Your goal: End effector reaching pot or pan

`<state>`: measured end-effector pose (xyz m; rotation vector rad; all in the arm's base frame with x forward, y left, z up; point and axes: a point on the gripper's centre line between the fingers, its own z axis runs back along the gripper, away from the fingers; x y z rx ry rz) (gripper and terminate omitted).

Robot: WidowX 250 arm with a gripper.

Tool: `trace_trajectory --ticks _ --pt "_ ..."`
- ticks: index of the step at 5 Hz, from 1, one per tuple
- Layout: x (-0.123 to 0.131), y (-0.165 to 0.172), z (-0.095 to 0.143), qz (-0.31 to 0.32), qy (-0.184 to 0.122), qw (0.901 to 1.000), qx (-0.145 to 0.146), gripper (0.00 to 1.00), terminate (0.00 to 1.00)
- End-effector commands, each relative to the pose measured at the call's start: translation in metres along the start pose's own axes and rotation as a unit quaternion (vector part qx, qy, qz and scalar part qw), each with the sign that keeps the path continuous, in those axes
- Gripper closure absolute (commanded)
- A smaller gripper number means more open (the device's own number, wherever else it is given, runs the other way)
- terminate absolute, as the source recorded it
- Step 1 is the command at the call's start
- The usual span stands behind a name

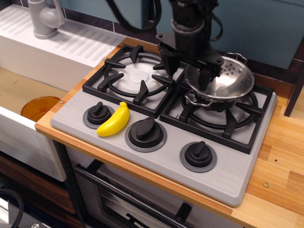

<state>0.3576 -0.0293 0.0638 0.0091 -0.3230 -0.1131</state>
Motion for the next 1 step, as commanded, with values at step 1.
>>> trace_trajectory --ticks 1 --pt "0.0146 0.0024 0.0113 0.001 -0.024 0.9997 0.0 0.0 1.0"
